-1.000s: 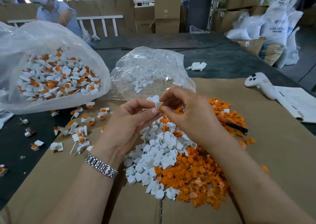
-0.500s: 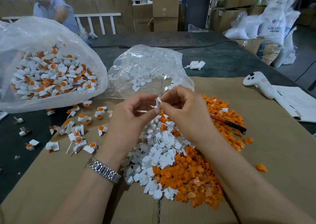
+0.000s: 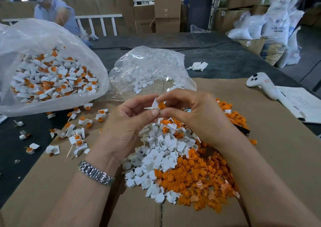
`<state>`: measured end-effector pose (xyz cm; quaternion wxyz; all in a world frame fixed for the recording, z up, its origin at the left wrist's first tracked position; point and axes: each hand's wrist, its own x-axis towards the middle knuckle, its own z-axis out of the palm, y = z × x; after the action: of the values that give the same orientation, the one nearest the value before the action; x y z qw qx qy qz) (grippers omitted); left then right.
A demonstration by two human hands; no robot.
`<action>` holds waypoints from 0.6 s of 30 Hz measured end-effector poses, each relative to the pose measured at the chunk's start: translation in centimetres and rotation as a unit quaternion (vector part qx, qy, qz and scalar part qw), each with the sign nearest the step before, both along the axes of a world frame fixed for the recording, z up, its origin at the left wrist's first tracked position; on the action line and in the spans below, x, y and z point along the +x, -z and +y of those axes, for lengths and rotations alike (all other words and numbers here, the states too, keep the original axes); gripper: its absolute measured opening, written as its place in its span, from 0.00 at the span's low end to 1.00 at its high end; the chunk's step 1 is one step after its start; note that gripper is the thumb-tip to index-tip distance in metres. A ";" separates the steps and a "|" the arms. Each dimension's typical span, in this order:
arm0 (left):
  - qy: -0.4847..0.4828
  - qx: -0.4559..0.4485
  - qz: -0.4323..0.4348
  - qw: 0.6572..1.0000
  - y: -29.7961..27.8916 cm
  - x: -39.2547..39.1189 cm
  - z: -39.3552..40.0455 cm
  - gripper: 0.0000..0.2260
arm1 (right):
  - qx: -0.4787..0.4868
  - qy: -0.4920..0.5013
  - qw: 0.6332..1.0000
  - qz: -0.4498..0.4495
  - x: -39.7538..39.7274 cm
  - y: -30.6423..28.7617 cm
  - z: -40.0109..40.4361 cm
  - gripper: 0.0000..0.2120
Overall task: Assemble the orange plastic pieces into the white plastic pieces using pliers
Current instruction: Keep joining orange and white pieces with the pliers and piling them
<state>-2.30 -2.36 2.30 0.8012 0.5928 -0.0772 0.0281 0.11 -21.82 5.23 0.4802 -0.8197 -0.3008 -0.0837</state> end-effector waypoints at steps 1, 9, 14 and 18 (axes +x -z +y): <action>0.001 0.000 -0.001 1.000 0.0 -0.1 0.0 0.19 | 0.006 0.000 1.000 0.000 0.0 0.0 0.0 0.12; -0.035 0.082 -0.031 0.996 -0.1 -0.7 -0.2 0.19 | -0.009 0.026 0.999 -0.020 -0.1 0.1 -0.1 0.12; 0.008 0.025 0.000 1.000 -0.3 -0.8 -0.1 0.12 | -0.049 0.055 0.996 -0.058 0.0 0.1 -0.1 0.13; -0.040 -0.002 0.027 0.999 -0.3 -0.6 -0.5 0.12 | -0.088 0.063 0.989 -0.097 -0.2 0.3 0.2 0.13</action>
<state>-2.90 -2.87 2.61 0.8022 0.5945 -0.0323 0.0442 -0.04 -21.60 4.97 0.3687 -0.8639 -0.3003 -0.1660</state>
